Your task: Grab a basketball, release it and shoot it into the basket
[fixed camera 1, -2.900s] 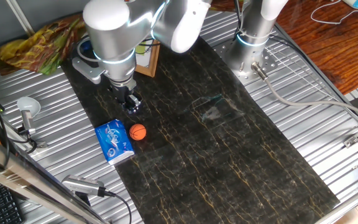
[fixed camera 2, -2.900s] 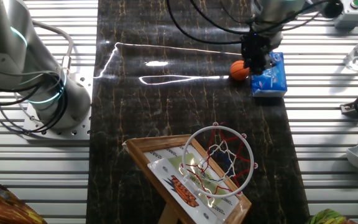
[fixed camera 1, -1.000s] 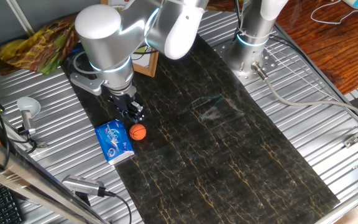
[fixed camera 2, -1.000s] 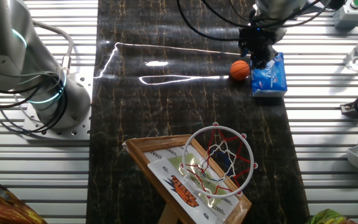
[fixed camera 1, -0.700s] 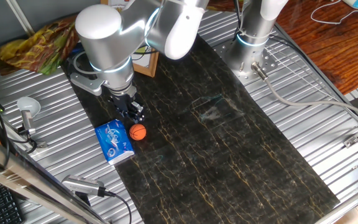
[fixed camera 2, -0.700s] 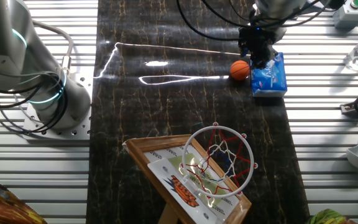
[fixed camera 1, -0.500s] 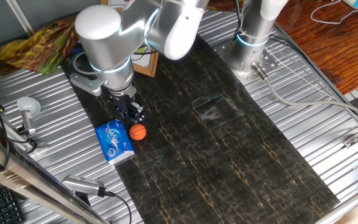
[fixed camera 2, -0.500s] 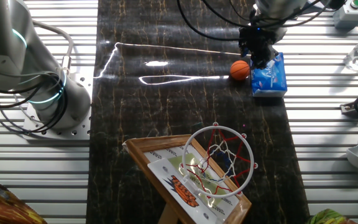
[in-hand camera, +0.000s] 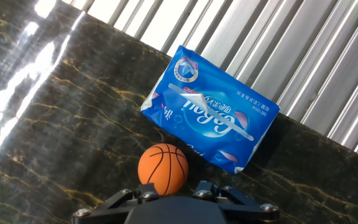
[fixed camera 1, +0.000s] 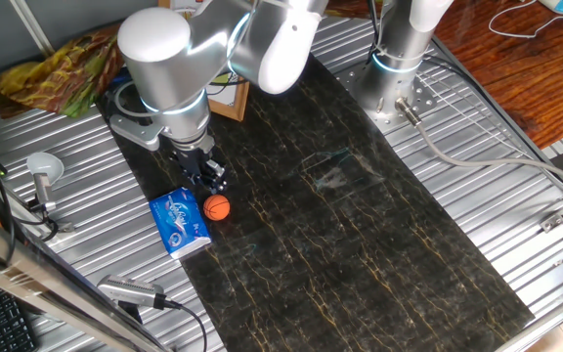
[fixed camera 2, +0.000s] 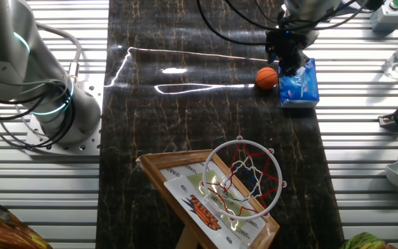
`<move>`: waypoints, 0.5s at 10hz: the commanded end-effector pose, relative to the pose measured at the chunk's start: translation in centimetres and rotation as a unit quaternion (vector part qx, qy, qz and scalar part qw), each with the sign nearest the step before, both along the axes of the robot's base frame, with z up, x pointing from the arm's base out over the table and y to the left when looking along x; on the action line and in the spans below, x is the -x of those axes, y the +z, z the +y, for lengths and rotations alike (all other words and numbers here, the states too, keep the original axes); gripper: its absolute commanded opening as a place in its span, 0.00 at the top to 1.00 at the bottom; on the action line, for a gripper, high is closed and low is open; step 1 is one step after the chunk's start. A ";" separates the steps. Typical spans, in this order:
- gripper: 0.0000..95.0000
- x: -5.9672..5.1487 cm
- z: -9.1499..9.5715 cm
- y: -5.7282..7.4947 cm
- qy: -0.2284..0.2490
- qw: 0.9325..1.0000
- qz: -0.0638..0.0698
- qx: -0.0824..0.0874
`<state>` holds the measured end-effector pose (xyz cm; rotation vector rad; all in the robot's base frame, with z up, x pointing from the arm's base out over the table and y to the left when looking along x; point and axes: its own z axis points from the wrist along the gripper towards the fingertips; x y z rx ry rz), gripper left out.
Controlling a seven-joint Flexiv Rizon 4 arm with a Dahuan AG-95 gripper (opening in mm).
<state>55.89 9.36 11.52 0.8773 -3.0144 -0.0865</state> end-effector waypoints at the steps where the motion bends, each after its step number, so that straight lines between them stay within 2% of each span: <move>1: 0.60 0.0 0.0 0.0 0.000 1.000 0.000 0.000; 4: 0.60 0.0 0.0 0.0 0.000 1.000 0.000 0.000; 5: 0.60 0.0 0.0 0.0 0.021 1.000 0.023 -0.002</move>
